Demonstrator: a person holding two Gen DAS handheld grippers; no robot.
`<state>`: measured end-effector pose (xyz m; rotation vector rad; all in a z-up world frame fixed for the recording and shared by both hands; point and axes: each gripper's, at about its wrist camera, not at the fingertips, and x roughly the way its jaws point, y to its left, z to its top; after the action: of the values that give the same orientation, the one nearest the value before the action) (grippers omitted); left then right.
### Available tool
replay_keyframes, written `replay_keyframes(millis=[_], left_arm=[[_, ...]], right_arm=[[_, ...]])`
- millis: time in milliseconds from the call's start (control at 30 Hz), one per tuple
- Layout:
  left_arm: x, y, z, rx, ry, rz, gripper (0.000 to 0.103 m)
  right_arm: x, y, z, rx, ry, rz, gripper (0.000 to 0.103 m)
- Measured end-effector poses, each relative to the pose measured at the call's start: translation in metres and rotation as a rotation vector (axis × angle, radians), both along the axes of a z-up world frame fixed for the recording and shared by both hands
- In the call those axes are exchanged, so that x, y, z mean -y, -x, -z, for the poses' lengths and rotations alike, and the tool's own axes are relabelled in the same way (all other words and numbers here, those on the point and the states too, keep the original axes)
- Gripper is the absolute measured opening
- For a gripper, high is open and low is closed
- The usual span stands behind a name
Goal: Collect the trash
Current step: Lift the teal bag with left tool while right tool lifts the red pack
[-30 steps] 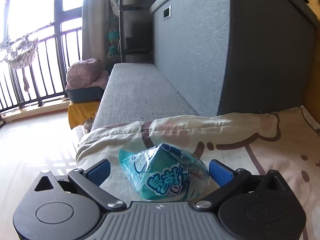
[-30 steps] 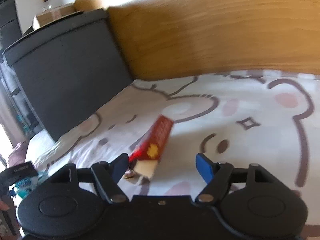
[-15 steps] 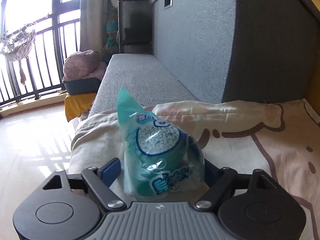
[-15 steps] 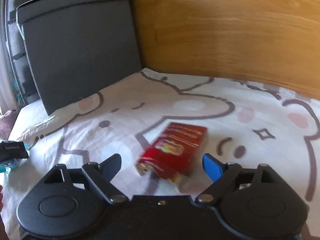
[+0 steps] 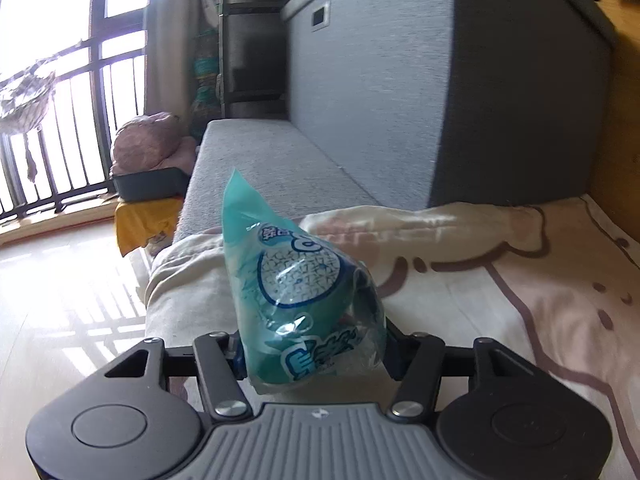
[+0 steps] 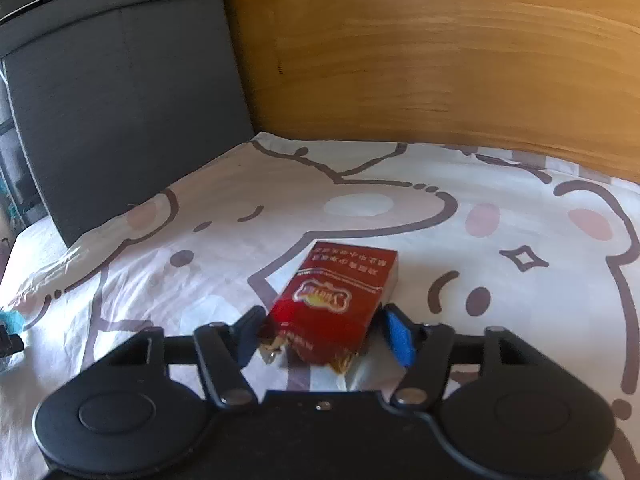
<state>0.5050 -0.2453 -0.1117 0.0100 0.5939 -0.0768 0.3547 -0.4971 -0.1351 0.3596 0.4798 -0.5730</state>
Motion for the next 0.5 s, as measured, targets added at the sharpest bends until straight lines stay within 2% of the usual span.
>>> replay_keyframes(millis=[200,500], left_arm=[[-0.002,0.021,-0.006,0.031,-0.033,0.071,0.058],[-0.01,0.055,-0.026,0.082,-0.039,0.151,0.058]], right_arm=[[-0.009,0.002,-0.004,0.02,0.025,-0.09,0.053],[-0.017,0.014,-0.014,0.081,0.03,-0.147,0.05]])
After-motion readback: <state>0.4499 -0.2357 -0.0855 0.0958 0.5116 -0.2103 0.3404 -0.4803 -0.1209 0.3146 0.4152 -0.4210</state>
